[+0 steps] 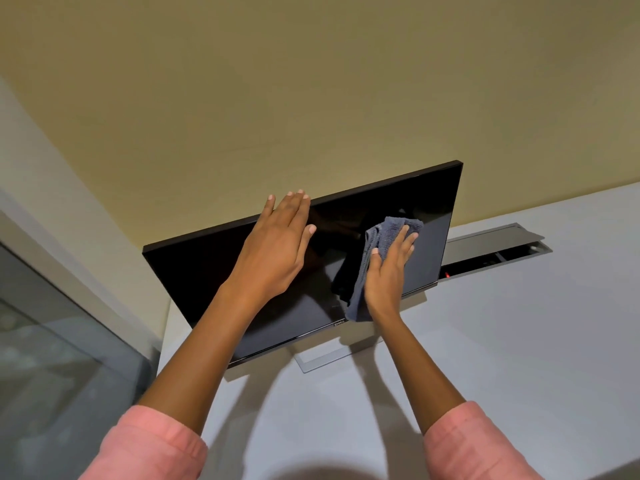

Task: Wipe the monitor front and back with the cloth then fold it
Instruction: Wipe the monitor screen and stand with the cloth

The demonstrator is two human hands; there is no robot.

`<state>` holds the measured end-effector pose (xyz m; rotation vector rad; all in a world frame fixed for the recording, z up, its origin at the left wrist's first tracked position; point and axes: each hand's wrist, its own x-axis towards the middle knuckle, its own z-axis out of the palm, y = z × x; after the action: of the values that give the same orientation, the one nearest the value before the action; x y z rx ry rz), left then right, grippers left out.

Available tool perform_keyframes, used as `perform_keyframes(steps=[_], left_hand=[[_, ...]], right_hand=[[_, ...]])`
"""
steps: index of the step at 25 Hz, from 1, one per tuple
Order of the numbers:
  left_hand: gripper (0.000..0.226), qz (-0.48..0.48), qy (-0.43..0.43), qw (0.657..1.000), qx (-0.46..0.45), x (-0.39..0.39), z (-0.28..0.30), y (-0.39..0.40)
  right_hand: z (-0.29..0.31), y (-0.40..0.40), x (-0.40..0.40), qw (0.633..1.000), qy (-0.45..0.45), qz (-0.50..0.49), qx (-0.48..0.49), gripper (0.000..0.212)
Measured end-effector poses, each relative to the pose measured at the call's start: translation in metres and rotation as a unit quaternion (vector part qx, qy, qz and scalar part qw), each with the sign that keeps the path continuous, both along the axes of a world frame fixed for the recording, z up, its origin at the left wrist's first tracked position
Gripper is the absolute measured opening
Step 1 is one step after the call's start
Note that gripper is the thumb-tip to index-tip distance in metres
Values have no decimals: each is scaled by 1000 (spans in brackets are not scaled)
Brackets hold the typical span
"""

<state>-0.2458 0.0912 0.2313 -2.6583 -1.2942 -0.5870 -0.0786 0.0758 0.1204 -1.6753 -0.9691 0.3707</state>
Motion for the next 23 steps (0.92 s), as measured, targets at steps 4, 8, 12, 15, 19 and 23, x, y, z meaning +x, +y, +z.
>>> perform_keyframes(steps=[4,8,12,15,19,23], left_hand=[[57,62,11,997,35,-43,-7,-6],[57,109,14,993,45,-72,-10,-5],[53,78,7,996,40,-78,-12,-3],[50,73,10,996,51,-79,-15,-3],[49,68,3,996,51,-80,-15,-2],[48,53,-8,997,53,-83,-15,-1]], right_hand=[[-33,-4,3,1000,-20,-5,-21,66],[-69,-20,-24,995,-75,21,-65,70],[-79,-35,-69,981,-160,107,-40,76],[-71,-32,-79,964,-247,88,-37,73],[-59,-23,-62,952,-293,87,-15,82],[-48,-15,-40,947,-316,57,-4,87]])
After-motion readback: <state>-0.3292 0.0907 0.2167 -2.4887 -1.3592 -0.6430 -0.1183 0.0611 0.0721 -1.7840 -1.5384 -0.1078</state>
